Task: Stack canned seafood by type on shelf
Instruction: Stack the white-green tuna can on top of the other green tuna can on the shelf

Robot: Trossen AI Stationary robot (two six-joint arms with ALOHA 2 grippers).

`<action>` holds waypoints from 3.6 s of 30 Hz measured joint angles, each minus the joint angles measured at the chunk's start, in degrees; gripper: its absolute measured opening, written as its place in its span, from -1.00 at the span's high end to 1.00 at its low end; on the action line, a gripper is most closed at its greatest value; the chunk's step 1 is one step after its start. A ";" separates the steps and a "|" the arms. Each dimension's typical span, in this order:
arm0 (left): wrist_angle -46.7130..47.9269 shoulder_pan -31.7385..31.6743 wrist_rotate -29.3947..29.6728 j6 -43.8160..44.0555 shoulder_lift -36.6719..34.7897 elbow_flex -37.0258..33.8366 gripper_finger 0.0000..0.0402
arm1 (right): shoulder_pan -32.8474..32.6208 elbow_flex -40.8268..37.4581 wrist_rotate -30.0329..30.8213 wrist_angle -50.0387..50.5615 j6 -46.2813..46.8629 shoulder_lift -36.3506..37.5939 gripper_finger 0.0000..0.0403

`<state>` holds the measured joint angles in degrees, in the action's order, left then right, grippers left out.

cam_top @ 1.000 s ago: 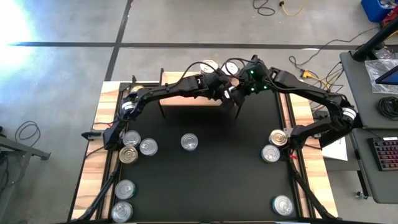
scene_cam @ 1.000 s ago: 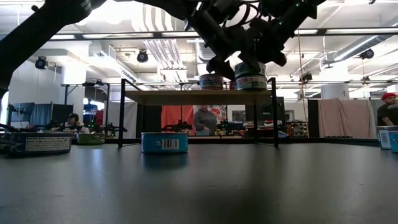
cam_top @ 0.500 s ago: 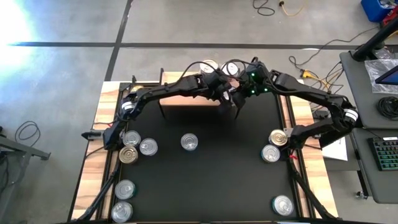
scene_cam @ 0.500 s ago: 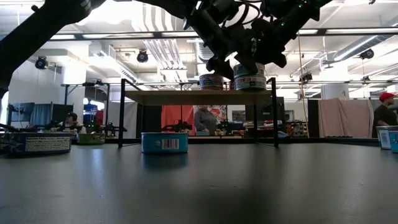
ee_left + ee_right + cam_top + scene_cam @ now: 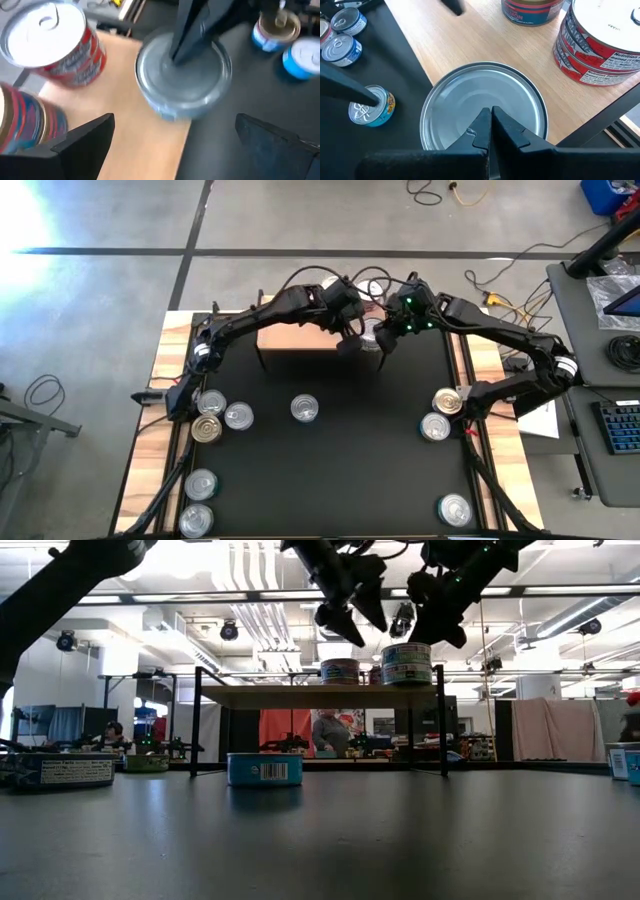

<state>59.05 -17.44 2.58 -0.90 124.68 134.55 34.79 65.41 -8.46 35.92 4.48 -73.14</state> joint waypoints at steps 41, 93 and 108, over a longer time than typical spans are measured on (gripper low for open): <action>-8.69 4.84 1.35 -7.06 0.04 -8.53 -0.74 | 2.86 -2.57 7.57 4.29 -5.31 8.13 0.95; -10.74 -2.43 -1.61 -20.73 -1.31 -10.30 -0.74 | -7.27 5.39 9.76 9.30 15.77 5.42 0.95; -7.62 -2.70 -1.20 -19.45 -2.83 -9.43 -0.74 | -3.50 4.92 14.86 11.53 15.07 3.60 0.95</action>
<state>51.43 -20.14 1.38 -20.34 121.86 125.12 31.29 70.32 6.39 47.45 19.54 -69.55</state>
